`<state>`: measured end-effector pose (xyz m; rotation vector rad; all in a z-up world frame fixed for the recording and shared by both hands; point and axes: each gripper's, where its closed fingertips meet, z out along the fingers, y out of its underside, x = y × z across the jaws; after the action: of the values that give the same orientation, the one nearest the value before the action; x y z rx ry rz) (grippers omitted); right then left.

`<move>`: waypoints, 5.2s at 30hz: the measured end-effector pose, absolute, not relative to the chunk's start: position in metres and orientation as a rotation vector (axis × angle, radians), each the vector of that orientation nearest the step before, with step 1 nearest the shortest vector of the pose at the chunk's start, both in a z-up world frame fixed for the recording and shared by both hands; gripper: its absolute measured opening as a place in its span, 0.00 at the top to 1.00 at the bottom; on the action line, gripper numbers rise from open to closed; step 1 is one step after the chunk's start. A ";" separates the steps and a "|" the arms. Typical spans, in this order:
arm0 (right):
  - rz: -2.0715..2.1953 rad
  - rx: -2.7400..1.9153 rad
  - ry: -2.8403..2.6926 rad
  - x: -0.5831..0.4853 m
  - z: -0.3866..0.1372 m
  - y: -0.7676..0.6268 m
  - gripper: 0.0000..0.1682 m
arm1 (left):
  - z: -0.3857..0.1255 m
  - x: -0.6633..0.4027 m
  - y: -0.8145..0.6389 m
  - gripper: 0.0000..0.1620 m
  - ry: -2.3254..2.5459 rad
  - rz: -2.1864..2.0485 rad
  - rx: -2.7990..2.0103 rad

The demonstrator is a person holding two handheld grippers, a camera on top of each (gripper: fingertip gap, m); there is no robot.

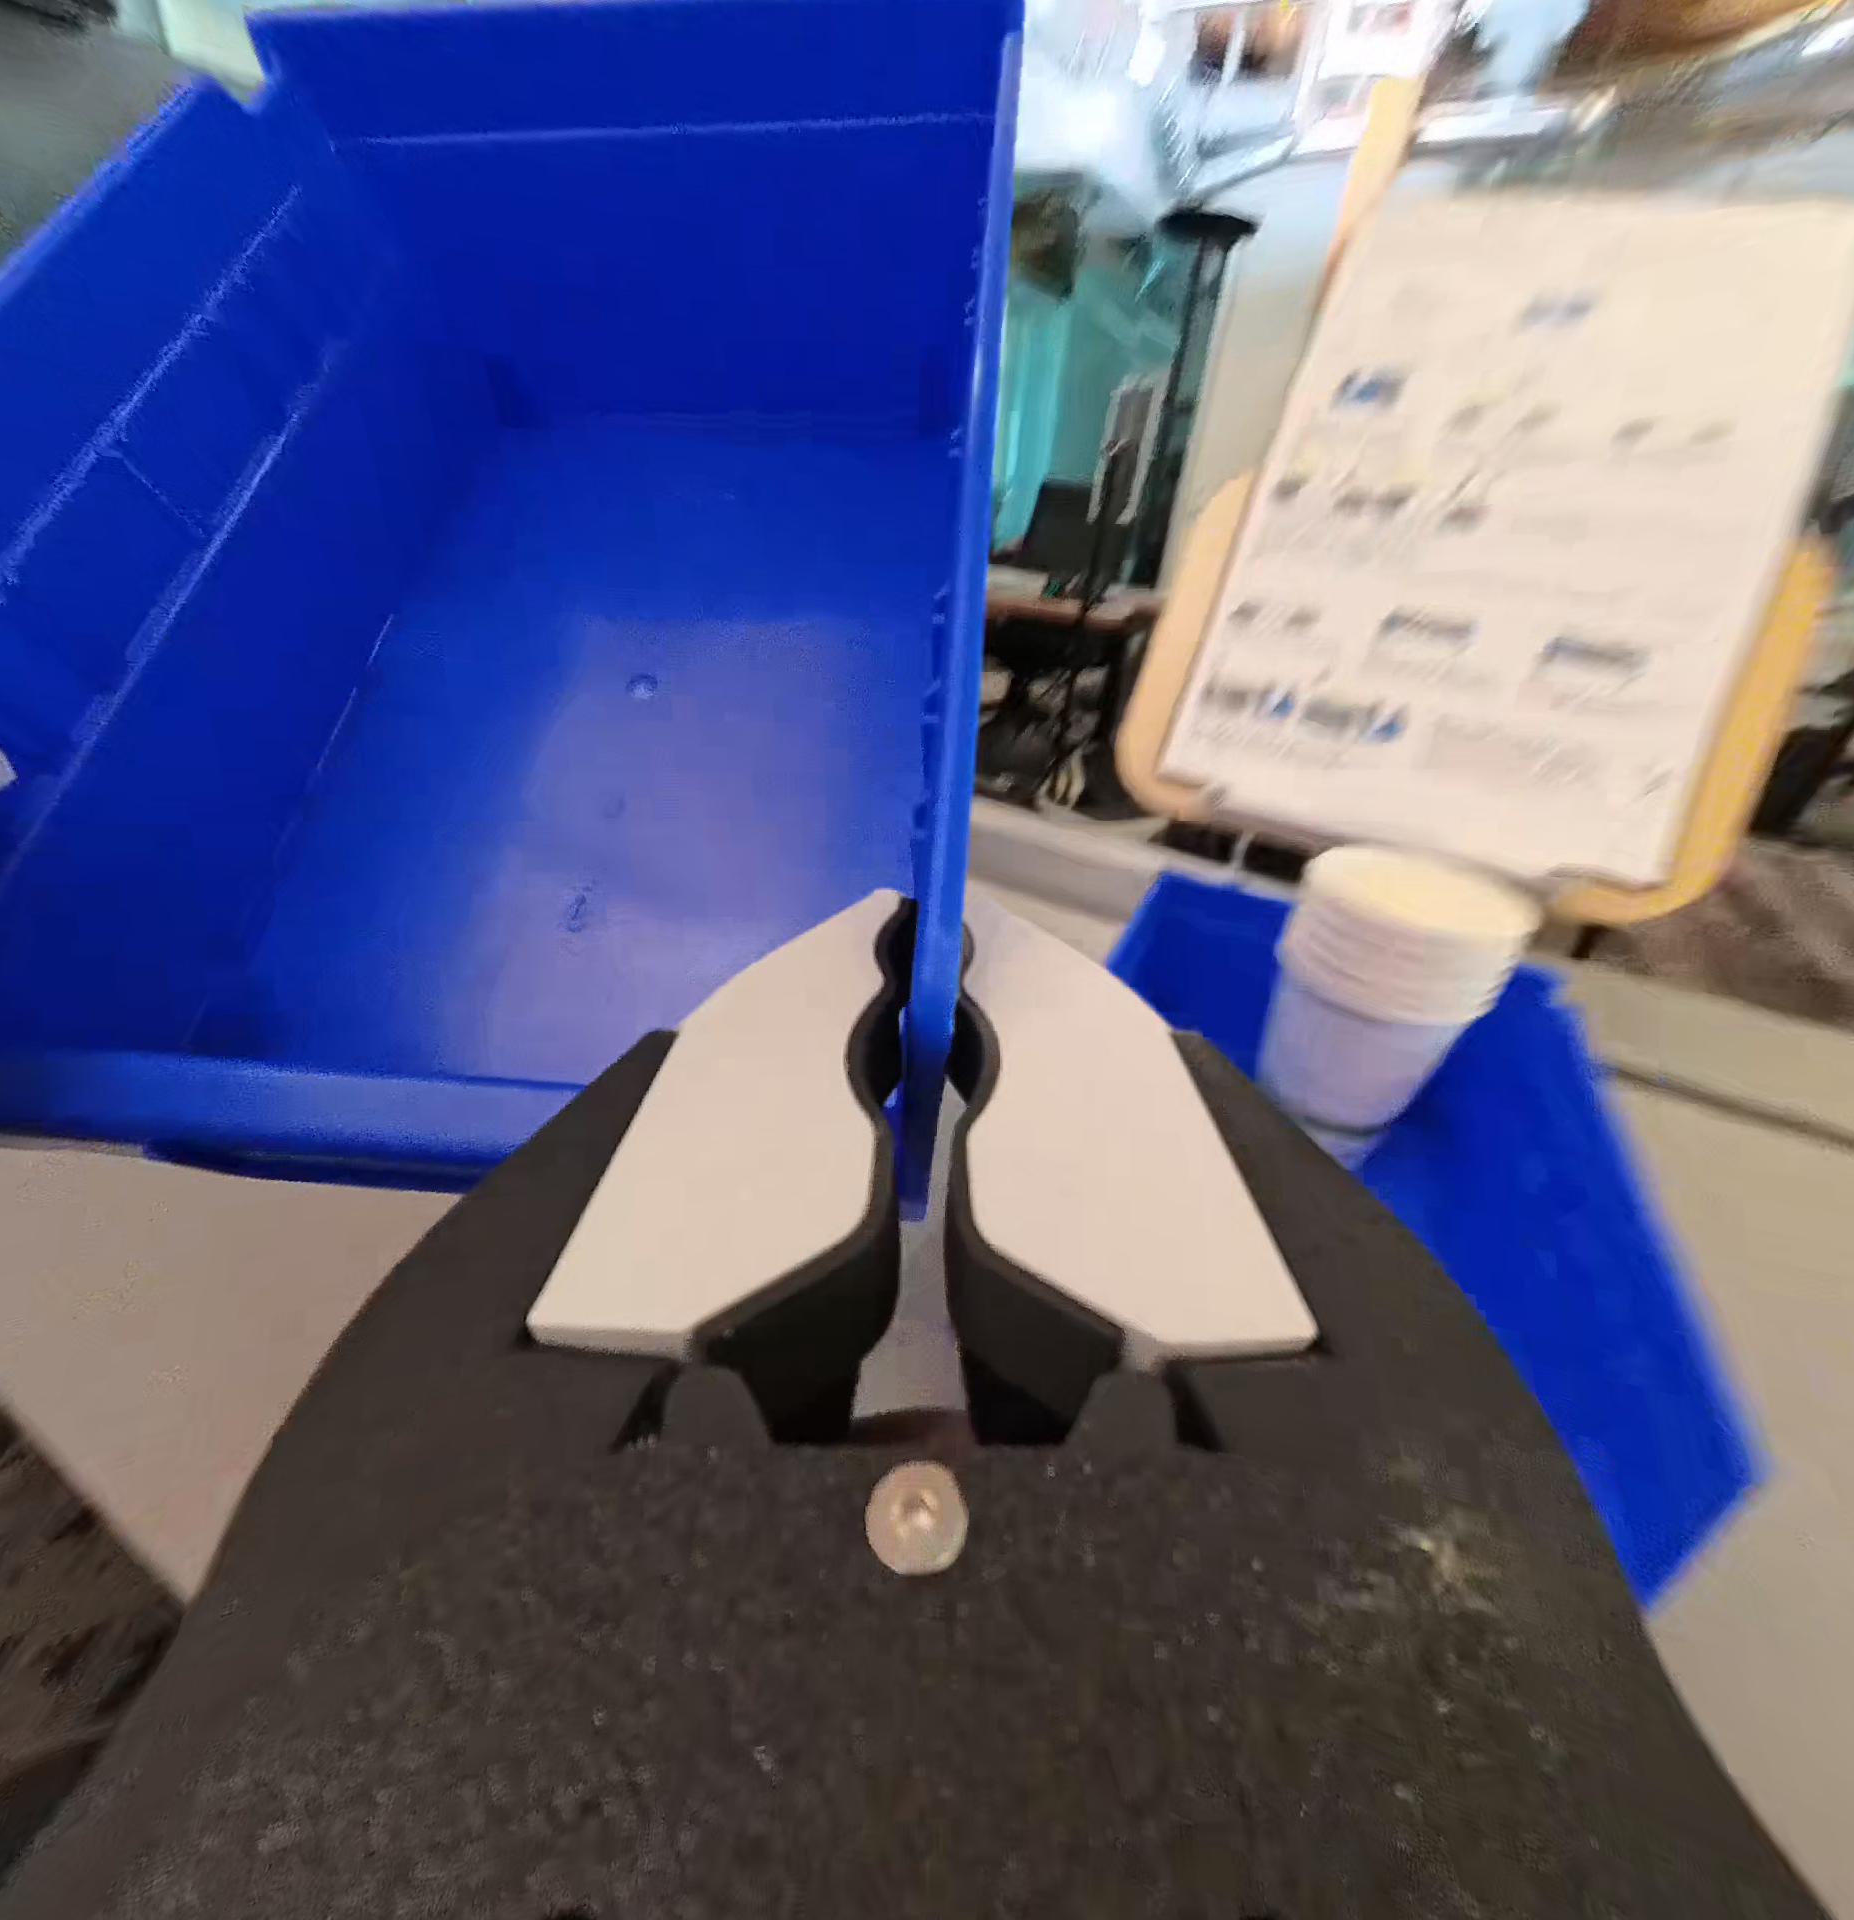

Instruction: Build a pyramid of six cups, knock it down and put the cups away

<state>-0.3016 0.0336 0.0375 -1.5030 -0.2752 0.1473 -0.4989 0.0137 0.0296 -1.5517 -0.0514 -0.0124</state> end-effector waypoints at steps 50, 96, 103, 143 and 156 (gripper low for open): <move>0.297 -1.628 -0.199 -0.071 -0.032 0.072 0.62 | -0.021 -0.255 0.113 0.63 0.520 -0.361 -1.805; 0.047 -1.993 -0.041 -0.366 -0.128 0.194 0.97 | -0.126 -0.551 0.242 0.97 0.135 -0.200 -2.120; 0.222 -1.959 -0.257 -0.358 -0.109 0.159 0.85 | -0.116 -0.556 0.235 0.82 0.069 -0.226 -2.114; -0.043 -1.849 0.185 0.110 -0.117 0.027 0.57 | -0.134 -0.433 0.118 0.54 0.257 -0.293 -2.036; -0.048 -1.861 0.159 0.097 -0.119 0.024 0.55 | -0.123 -0.408 0.121 0.63 0.402 -0.518 -2.015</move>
<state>0.0974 0.0242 -0.1188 -1.8614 0.1594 -0.0477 -0.4078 0.1207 -0.1233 -2.0152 0.4023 -0.5180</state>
